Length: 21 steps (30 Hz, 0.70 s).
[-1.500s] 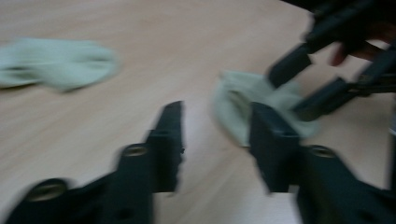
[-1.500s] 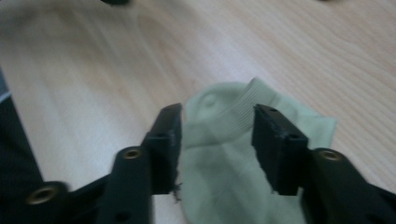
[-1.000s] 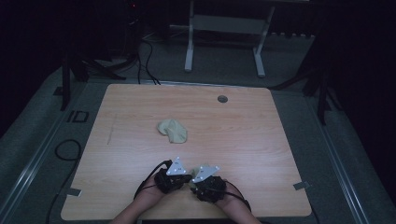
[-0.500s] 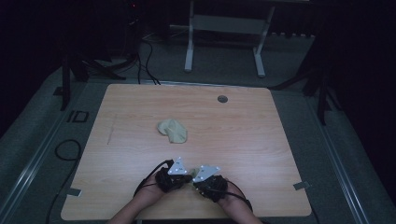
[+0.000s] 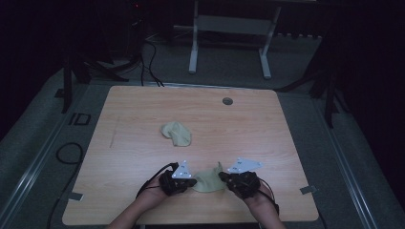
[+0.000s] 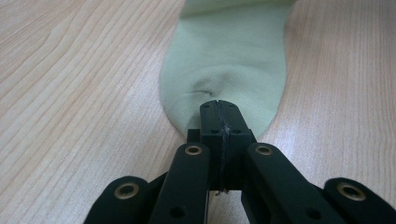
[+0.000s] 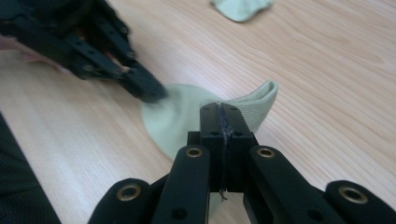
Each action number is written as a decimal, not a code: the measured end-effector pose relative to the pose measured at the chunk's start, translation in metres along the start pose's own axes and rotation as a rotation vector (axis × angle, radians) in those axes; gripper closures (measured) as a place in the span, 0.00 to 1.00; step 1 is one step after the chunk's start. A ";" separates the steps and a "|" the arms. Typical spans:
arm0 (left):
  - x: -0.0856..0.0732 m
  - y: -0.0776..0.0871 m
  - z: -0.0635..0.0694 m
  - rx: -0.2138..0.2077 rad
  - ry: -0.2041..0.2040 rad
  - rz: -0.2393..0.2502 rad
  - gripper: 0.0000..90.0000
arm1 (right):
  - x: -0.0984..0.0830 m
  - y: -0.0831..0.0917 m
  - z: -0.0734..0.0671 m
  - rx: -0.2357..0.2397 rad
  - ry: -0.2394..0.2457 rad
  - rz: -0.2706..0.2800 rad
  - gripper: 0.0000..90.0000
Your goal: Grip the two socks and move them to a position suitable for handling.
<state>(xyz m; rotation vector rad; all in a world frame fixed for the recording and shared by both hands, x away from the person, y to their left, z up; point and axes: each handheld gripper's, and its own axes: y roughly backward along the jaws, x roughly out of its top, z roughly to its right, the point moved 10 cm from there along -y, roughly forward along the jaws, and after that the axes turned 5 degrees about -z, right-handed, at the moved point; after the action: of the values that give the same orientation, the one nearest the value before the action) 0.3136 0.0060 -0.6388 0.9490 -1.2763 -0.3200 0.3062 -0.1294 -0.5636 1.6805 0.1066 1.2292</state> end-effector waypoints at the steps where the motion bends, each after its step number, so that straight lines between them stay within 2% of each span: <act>1: 0.000 0.000 0.000 0.000 0.000 0.000 0.99 | -0.004 0.002 0.004 -0.005 -0.014 0.000 0.99; 2: 0.000 0.000 -0.001 0.010 -0.013 -0.001 0.99 | -0.008 0.004 0.008 -0.009 -0.031 0.000 0.99; 4: 0.000 0.000 -0.001 0.007 -0.015 0.002 0.99 | -0.012 0.005 0.012 -0.010 -0.047 -0.007 0.99; 6: 0.000 0.000 -0.003 0.004 -0.021 -0.002 0.99 | -0.027 0.007 0.022 -0.021 -0.084 -0.027 0.99; 7: 0.000 0.000 -0.003 0.004 -0.021 -0.002 0.99 | -0.027 0.007 0.022 -0.021 -0.084 -0.027 0.99; 8: 0.000 0.000 -0.004 0.004 -0.025 -0.005 0.99 | -0.038 0.009 0.029 -0.032 -0.108 -0.044 0.99; 13: 0.000 0.000 -0.003 0.007 -0.027 -0.008 0.99 | -0.053 0.015 0.041 -0.050 -0.153 -0.063 0.99; 15: 0.000 0.000 -0.003 0.009 -0.029 -0.009 0.99 | -0.059 0.016 0.045 -0.054 -0.167 -0.072 0.95; 17: 0.000 0.000 -0.003 0.008 -0.025 -0.007 0.99 | -0.060 0.019 0.051 -0.085 -0.168 -0.069 0.81; 19: 0.000 0.000 -0.004 0.008 -0.023 -0.008 0.99 | -0.058 0.020 0.053 -0.093 -0.171 -0.064 0.80; 21: 0.000 0.000 -0.004 0.010 -0.022 -0.007 0.99 | -0.050 0.019 0.051 -0.086 -0.159 -0.045 0.86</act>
<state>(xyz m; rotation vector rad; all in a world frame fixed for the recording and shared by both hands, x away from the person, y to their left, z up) 0.3170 0.0070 -0.6386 0.9609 -1.2954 -0.3307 0.3125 -0.2007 -0.5811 1.6849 -0.0056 1.0481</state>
